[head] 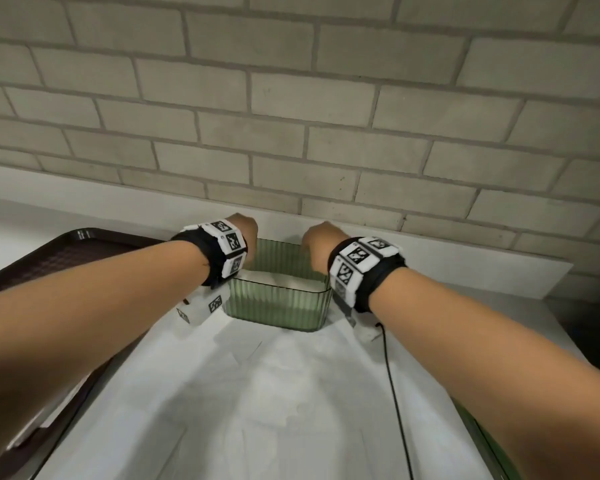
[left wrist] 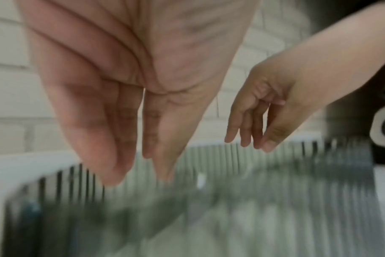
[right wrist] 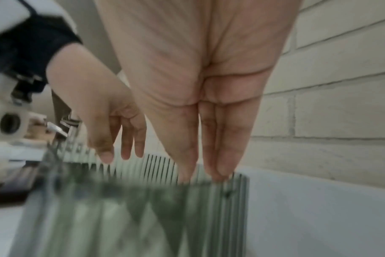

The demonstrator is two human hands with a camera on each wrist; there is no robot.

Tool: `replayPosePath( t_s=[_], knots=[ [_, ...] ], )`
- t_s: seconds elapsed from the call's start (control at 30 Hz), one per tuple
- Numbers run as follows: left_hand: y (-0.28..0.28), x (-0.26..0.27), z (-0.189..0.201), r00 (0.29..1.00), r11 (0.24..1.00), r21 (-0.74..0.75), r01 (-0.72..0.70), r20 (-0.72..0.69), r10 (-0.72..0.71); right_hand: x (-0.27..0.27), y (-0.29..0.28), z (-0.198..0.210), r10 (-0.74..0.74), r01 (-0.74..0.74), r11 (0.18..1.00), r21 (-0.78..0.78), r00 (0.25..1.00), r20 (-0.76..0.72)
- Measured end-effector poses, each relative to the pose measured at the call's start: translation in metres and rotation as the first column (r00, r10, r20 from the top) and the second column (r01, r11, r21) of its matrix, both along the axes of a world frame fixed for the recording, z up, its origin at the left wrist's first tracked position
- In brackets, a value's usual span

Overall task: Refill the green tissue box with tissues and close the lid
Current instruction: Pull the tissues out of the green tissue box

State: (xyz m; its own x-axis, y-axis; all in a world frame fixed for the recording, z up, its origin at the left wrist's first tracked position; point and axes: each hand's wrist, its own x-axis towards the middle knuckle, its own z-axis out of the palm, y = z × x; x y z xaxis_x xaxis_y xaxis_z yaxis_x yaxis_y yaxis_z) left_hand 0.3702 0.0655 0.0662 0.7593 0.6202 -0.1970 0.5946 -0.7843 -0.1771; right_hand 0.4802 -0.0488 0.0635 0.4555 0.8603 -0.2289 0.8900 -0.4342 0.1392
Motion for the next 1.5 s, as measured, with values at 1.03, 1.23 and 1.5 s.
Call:
replayPosePath(
  t_s=[1.03, 1.23, 1.5],
  knots=[
    [-0.16, -0.295, -0.03, 0.574, 0.639, -0.697, 0.325, 0.682, 0.452, -0.117, -0.196, -0.051, -0.049, 0.016, 0.996, -0.092, 0.932, -0.359],
    [-0.142, -0.326, -0.053, 0.466, 0.604, -0.729, 0.322, 0.678, 0.569, -0.124, -0.168, -0.055, -0.083, 0.033, 0.985, -0.168, 0.949, -0.304],
    [-0.12, -0.341, -0.07, 0.439, 0.565, -0.748, 0.348, 0.662, 0.607, -0.128, -0.155, -0.039, -0.113, 0.056, 0.98, -0.192, 0.947, -0.301]
  ],
)
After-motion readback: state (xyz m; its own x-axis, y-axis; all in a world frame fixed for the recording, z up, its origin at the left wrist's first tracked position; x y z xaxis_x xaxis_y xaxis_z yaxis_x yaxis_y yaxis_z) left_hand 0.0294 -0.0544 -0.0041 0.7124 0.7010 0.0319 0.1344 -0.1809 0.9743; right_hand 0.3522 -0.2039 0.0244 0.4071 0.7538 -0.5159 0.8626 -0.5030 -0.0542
